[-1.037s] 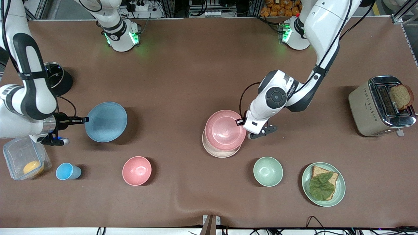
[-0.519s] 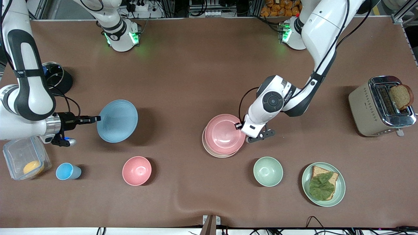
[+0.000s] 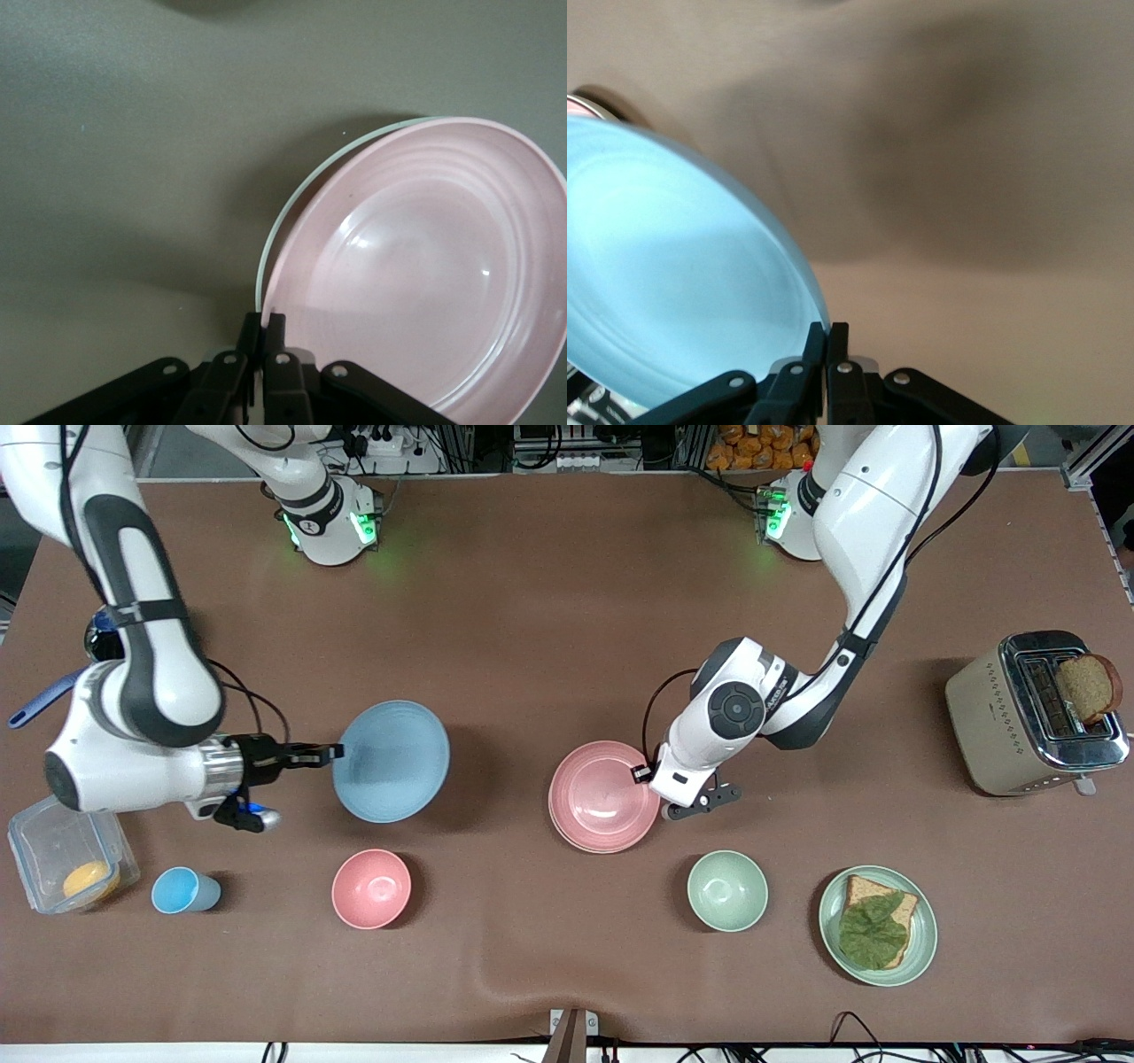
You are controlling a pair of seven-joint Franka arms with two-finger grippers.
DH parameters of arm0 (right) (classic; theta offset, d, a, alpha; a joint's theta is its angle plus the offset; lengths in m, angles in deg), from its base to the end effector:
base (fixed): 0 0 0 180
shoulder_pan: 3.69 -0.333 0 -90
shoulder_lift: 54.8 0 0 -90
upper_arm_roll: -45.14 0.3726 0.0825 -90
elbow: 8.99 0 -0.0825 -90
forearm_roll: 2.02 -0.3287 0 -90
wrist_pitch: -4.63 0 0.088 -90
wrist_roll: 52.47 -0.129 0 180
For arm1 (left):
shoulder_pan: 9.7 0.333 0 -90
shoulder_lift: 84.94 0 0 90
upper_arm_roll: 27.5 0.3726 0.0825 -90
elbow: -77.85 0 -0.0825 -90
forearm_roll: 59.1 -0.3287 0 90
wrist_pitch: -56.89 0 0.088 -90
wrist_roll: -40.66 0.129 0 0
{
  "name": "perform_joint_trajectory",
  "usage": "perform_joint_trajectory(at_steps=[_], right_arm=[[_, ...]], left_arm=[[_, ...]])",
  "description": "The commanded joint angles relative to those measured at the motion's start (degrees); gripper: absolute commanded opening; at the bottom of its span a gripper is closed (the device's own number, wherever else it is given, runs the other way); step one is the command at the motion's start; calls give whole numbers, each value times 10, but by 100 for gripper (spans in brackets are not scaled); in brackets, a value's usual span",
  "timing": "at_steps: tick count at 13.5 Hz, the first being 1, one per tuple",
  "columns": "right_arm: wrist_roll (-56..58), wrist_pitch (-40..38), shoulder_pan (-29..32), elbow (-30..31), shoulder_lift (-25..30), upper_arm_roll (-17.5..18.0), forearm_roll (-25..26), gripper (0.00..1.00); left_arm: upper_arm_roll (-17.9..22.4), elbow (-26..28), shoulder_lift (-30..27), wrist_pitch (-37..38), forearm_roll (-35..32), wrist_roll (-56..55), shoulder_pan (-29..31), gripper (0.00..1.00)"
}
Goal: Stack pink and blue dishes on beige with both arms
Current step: 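Release the pink plate with the left gripper while the right gripper carries the blue plate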
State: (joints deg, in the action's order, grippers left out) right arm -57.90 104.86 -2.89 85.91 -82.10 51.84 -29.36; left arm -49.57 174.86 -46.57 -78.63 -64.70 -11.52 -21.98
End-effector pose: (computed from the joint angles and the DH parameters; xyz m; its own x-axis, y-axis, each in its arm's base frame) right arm 0.5993 0.1028 0.3832 0.8999 -0.0617 -0.4317 -0.2511 -0.8827 -0.3972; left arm 0.5826 -0.3427 0.2944 0.9453 0.3113 -0.0970 0.3227 -0.9359 0.1409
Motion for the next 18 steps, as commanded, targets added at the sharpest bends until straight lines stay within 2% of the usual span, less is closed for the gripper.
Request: perform_joint_trajectory(at_steps=[1, 3, 4, 6, 7, 10, 13, 15, 18], right_arm=[[-71, 25, -49, -12, 1, -6, -11, 0], [-122, 42, -81, -20, -6, -7, -1, 0], [-140, 55, -95, -20, -9, -11, 3, 0], [-152, 66, -102, -20, -11, -11, 5, 0], [-155, 66, -103, -20, -11, -11, 5, 0], [-157, 66, -102, -20, -11, -11, 5, 0], [-185, 90, -115, -23, -20, -9, -4, 0], [-218, 123, -138, -30, -42, -8, -12, 0], [-272, 190, -206, -38, -63, -9, -22, 0]], left_arm=[[4, -23, 13, -1, -9, -18, -9, 0], [4, -27, 18, -1, -10, -18, -9, 1], [4, -30, 19, -1, -10, -18, -9, 18], [4, -31, 19, -1, -12, -18, -8, 85], [4, -31, 14, -1, -14, -17, -8, 100], [4, -44, -24, 8, -9, -18, 12, 100], [4, -41, -112, 76, -14, -11, 48, 100], [3, -42, -173, 136, -18, 13, 82, 100], [3, -43, -258, 215, -13, 47, 128, 100]])
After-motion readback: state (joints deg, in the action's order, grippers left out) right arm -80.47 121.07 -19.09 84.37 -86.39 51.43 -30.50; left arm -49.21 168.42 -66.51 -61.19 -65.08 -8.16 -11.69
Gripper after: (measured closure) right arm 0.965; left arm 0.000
